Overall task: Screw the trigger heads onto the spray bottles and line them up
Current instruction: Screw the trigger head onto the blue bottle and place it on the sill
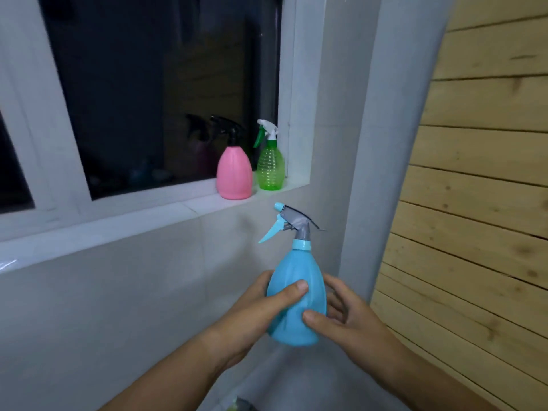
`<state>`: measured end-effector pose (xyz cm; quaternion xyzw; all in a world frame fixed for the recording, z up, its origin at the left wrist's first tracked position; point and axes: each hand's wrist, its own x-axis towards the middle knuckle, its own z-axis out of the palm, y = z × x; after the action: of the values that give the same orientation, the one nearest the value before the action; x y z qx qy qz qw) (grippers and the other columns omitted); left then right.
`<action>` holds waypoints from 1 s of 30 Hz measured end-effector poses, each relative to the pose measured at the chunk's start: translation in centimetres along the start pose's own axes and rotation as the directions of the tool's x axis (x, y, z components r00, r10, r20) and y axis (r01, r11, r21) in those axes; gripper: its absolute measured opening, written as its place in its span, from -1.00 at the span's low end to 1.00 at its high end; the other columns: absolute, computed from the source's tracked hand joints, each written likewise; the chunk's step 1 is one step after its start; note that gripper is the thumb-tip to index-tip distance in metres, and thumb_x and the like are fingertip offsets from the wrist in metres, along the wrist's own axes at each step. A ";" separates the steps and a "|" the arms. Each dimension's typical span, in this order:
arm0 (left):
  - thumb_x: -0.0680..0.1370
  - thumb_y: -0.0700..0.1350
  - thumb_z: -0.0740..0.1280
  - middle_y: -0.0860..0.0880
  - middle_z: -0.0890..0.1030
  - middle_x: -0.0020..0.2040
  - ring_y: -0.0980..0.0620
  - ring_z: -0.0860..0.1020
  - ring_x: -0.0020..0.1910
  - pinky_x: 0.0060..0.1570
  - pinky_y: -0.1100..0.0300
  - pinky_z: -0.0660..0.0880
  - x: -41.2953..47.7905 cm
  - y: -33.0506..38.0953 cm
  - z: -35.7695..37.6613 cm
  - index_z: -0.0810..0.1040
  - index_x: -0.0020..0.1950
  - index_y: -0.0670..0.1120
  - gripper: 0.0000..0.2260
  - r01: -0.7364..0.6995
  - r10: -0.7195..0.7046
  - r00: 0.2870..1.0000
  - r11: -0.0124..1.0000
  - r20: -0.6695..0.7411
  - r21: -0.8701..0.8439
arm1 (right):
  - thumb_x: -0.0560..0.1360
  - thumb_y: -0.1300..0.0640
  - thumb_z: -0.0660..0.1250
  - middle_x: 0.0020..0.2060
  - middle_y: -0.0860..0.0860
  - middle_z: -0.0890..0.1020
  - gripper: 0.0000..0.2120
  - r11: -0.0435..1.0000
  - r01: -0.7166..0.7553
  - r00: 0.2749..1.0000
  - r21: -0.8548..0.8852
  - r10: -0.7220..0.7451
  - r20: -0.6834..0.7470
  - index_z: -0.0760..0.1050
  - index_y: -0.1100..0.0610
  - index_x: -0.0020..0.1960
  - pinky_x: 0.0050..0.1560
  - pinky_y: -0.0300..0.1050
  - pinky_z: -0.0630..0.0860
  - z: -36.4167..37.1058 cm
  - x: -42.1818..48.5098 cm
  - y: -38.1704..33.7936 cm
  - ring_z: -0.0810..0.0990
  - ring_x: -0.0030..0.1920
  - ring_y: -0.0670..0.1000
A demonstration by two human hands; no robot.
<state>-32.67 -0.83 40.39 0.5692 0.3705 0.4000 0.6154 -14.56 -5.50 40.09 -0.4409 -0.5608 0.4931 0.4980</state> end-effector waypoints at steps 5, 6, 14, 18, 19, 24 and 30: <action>0.32 0.13 0.54 -0.10 0.68 0.24 -0.08 0.68 0.20 0.27 -0.13 0.58 0.7 4.3 -3.9 0.43 0.36 -0.06 -0.32 -0.119 0.127 0.981 0.991 -0.145 0.059 | 0.21 0.00 0.60 0.16 -0.03 0.68 -0.23 0.975 0.176 0.984 -0.137 -0.174 0.028 0.43 -0.06 0.37 0.02 -0.11 0.63 3.3 5.3 -3.6 0.65 0.16 -0.06; 0.33 0.11 0.53 -0.08 0.67 0.22 -0.05 0.69 0.17 0.22 -0.07 0.61 0.9 5.5 -4.8 0.43 0.34 -0.04 -0.36 -0.137 0.152 0.972 0.986 -0.178 0.095 | 0.21 -0.03 0.59 0.16 -0.02 0.67 -0.22 0.964 0.207 0.978 -0.165 -0.203 0.046 0.42 -0.07 0.39 0.04 -0.05 0.64 4.0 6.6 -4.5 0.64 0.17 -0.05; 0.40 0.04 0.59 -0.10 0.68 0.19 -0.08 0.68 0.15 0.24 -0.09 0.61 4.2 13.9 -13.3 0.51 0.34 -0.01 -0.45 -0.144 0.232 0.935 0.940 -0.269 0.311 | 0.34 0.07 0.57 0.22 -0.02 0.59 -0.25 0.909 0.326 0.945 -0.258 -0.322 0.057 0.28 -0.08 0.42 0.14 0.00 0.62 9.2 16.6 -9.2 0.62 0.16 -0.06; 0.46 -0.02 0.56 -0.09 0.69 0.21 -0.09 0.69 0.16 0.25 -0.11 0.60 5.9 14.9 -16.3 0.53 0.37 -0.05 -0.49 -0.128 0.221 0.929 0.944 -0.296 0.304 | 0.35 0.18 0.56 0.16 0.05 0.63 -0.34 0.904 0.362 0.932 -0.227 -0.359 0.052 0.34 -0.04 0.35 0.11 0.04 0.63 11.5 20.5 -9.2 0.67 0.08 0.01; 0.46 0.00 0.55 -0.08 0.69 0.21 -0.09 0.69 0.17 0.25 -0.12 0.60 6.4 14.9 -16.9 0.54 0.37 -0.05 -0.49 -0.120 0.215 0.929 0.945 -0.301 0.303 | 0.35 0.19 0.56 0.15 0.05 0.63 -0.33 0.903 0.364 0.931 -0.227 -0.363 0.046 0.35 -0.03 0.36 0.12 0.05 0.63 12.0 21.3 -8.9 0.67 0.08 0.02; 0.38 0.05 0.59 -0.03 0.73 0.16 -0.07 0.70 0.14 0.23 -0.12 0.61 8.1 14.1 -18.7 0.59 0.30 -0.01 -0.47 -0.102 0.213 0.905 0.949 -0.368 0.299 | 0.34 0.17 0.56 0.19 0.04 0.62 -0.29 0.895 0.362 0.931 -0.259 -0.358 0.065 0.35 -0.02 0.41 0.19 0.04 0.59 13.1 24.3 -7.6 0.64 0.14 0.00; 0.24 0.15 0.62 -0.04 0.71 0.15 -0.08 0.70 0.10 0.18 -0.10 0.64 9.6 13.3 -19.0 0.56 0.29 0.03 -0.33 -0.084 0.235 0.848 0.945 -0.476 0.318 | 0.36 0.15 0.55 0.15 0.02 0.64 -0.32 0.894 0.335 0.941 -0.296 -0.333 0.061 0.37 -0.03 0.41 0.16 0.04 0.61 13.1 25.9 -7.1 0.67 0.10 0.03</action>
<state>-47.05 16.08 52.15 0.5554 0.5238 0.5281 0.3720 -30.55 17.69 50.13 -0.4067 -0.6990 0.3109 0.4994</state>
